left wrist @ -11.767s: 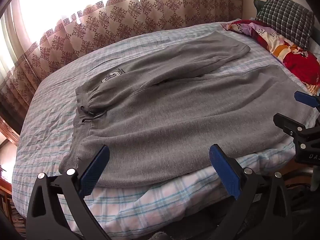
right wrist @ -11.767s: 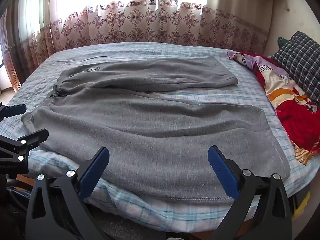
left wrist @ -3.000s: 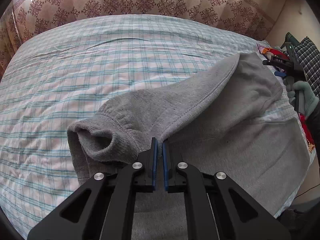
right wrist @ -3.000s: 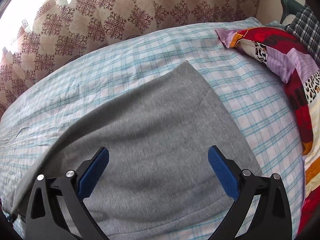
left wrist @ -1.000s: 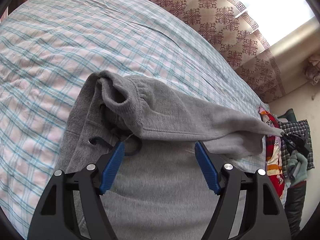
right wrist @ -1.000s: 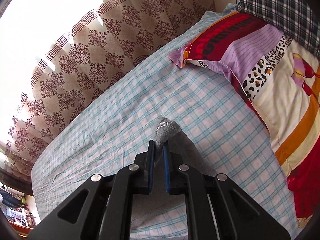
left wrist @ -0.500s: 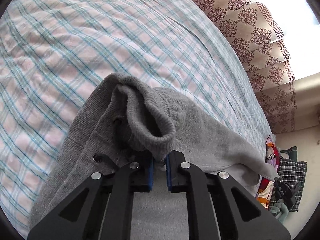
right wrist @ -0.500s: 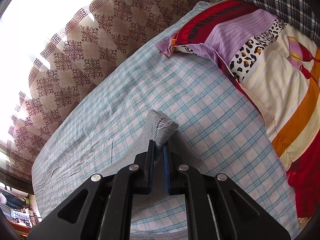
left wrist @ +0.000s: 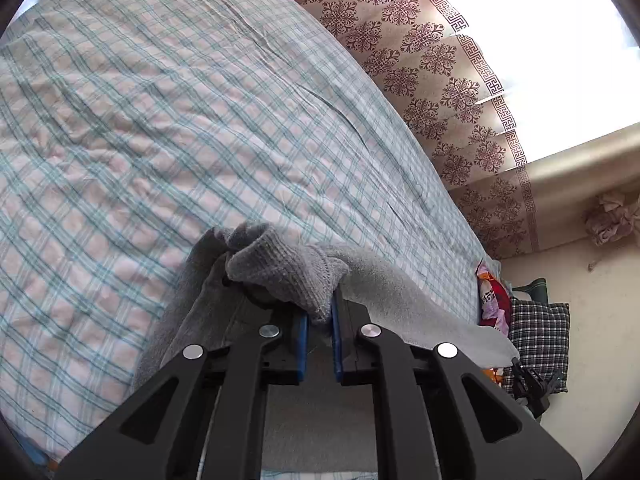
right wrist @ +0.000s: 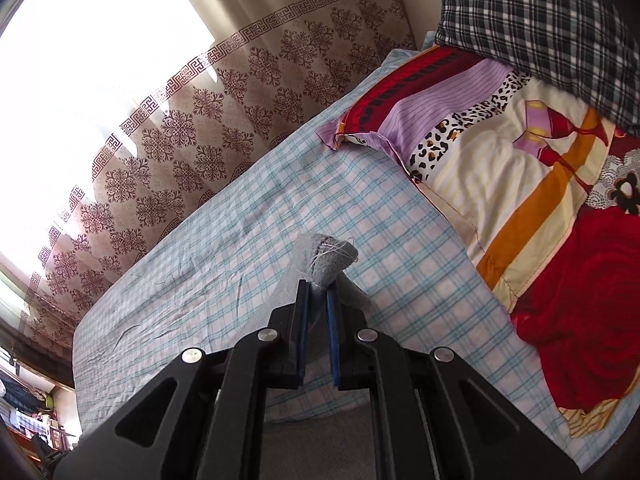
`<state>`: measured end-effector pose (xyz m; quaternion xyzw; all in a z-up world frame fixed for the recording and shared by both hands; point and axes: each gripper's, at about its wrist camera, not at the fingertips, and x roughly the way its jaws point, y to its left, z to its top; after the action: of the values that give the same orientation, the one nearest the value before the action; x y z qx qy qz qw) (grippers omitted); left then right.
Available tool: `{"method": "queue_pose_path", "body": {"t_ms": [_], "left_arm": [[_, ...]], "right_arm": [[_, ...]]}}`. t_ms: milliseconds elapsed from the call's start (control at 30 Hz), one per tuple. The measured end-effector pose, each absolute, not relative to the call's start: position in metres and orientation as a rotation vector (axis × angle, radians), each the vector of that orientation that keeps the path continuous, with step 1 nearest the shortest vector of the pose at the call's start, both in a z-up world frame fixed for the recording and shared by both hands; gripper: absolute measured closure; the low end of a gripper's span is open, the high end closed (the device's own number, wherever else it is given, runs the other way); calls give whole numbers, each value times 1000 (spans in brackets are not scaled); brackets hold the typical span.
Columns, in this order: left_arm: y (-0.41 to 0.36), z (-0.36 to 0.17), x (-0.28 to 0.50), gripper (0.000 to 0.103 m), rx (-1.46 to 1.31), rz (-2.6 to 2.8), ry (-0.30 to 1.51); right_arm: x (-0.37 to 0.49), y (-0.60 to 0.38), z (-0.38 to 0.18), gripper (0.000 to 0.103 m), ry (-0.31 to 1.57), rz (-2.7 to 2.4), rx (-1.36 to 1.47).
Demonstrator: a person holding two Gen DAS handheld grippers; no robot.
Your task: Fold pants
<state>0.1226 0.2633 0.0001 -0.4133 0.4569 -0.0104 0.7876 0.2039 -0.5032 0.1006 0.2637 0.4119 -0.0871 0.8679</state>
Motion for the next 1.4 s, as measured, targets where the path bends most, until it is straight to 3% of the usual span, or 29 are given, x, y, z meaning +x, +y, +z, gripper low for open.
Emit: {"method": "queue_pose_path", "body": {"t_ms": [200, 633, 1000, 1267, 1400], "left_arm": [[261, -16, 78, 94, -849, -42, 1042], [247, -59, 23, 94, -770, -49, 1156], [246, -74, 18, 94, -752, -28, 1190], [244, -97, 22, 94, -724, -25, 1226], [243, -97, 22, 94, -715, -31, 1224]], "right_arm": [[115, -504, 97, 95, 851, -215, 592], [-10, -523, 35, 96, 913, -311, 734], [-46, -517, 39, 96, 913, -324, 690], [-50, -527, -20, 95, 1051, -402, 704], [-49, -527, -18, 95, 1046, -404, 682]]}}
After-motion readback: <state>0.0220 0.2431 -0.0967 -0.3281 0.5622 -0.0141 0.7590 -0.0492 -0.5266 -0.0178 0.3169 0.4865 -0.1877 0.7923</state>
